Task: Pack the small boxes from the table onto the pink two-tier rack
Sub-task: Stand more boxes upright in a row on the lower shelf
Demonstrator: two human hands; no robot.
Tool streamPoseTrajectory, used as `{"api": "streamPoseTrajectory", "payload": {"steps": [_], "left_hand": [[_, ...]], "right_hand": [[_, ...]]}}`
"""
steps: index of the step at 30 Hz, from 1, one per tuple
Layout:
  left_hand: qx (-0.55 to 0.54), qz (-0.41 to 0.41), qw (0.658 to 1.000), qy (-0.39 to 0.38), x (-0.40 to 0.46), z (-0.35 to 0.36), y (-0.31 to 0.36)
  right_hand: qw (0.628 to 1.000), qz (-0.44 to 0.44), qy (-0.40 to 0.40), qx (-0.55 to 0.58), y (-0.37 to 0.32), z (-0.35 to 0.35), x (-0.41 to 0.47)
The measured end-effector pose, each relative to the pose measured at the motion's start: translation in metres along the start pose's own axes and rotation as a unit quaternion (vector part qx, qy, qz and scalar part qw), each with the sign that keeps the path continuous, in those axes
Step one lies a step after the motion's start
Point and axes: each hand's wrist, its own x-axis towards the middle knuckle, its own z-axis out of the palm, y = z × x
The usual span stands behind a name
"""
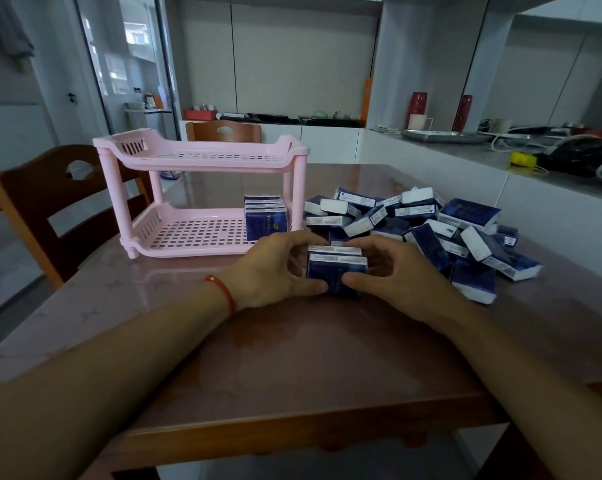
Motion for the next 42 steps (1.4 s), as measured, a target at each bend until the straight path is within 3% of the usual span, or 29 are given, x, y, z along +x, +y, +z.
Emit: {"api": "streamPoseTrajectory", "payload": {"steps": [5,10,17,23,32,38,42], "left_hand": [[-0.014,-0.007,1.0,-0.023,-0.004,-0.051,0.001],[0.039,-0.068,0.996,0.05,-0.012,-0.093,-0.021],[0.102,-0.127,0.979,0.121,-0.003,-0.086,-0.052],[0.069,-0.138,0.984,0.091,0.011,-0.075,-0.064],[0.113,-0.149,0.977,0.1,0.024,-0.063,-0.065],[0.055,-0.189,0.977,0.078,0.022,-0.059,-0.057],[0.113,-0.176,0.977,0.045,0.025,-0.056,-0.052]], "right_hand": [[0.999,-0.021,-0.006,0.033,-0.02,0.009,0.012],[0.995,-0.044,0.084,-0.027,-0.026,0.009,0.049],[0.982,-0.036,0.176,-0.063,-0.013,0.035,0.094],[0.981,-0.084,0.142,-0.101,0.002,0.066,0.094],[0.986,-0.088,0.096,-0.108,0.003,0.068,0.093],[0.981,-0.118,0.089,-0.129,0.005,0.07,0.092],[0.977,-0.125,0.08,-0.151,0.005,0.072,0.092]]}}
